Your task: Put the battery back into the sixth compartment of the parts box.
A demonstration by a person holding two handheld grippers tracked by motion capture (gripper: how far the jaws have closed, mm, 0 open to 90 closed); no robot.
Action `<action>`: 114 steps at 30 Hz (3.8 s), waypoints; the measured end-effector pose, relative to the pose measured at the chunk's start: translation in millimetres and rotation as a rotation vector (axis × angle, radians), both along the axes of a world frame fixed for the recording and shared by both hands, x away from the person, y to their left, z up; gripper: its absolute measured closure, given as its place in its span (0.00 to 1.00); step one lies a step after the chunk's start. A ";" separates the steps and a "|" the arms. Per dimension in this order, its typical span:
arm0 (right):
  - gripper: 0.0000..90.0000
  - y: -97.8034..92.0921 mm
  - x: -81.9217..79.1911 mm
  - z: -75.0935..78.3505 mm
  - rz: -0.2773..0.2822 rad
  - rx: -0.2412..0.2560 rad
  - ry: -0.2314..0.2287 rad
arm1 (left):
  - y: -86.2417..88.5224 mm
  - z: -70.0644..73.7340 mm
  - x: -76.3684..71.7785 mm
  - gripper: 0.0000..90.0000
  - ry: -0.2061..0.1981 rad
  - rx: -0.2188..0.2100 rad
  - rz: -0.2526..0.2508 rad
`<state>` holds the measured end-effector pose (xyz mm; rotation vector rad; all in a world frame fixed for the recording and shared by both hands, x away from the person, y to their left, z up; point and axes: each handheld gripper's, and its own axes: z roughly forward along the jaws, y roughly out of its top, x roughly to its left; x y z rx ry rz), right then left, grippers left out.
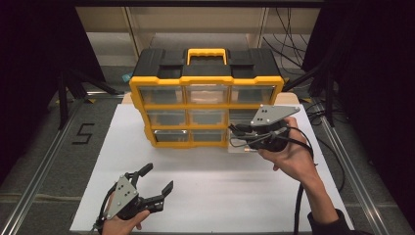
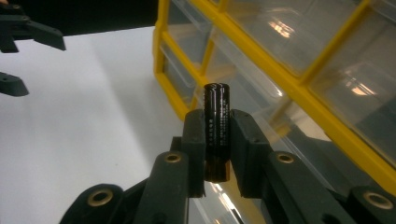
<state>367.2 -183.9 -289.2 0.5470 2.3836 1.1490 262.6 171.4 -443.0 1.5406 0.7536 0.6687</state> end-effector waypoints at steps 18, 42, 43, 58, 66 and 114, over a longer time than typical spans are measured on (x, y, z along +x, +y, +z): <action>0.85 -34.6 15.6 -4.0 -0.100 0.023 0.022 | 0.2 0.3 0.0 0.19 -0.001 -0.001 0.002; 0.77 -43.5 26.5 -13.1 -0.151 -0.002 0.040 | 0.1 0.2 0.0 0.19 -0.001 -0.001 0.003; 0.76 -43.1 26.4 -12.3 -0.145 0.001 0.028 | 0.0 0.2 0.0 0.19 -0.001 -0.002 0.003; 0.49 -32.6 16.0 -7.4 -0.141 0.087 0.028 | 0.7 0.3 0.0 0.19 -0.002 -0.002 0.005; 0.42 -30.4 4.3 -10.3 -0.144 0.161 0.043 | 0.5 0.0 0.0 0.19 0.000 0.000 0.005; 0.28 -25.5 -47.1 -58.4 -0.132 0.299 0.003 | -0.3 -0.2 -0.1 0.19 0.001 0.004 -0.003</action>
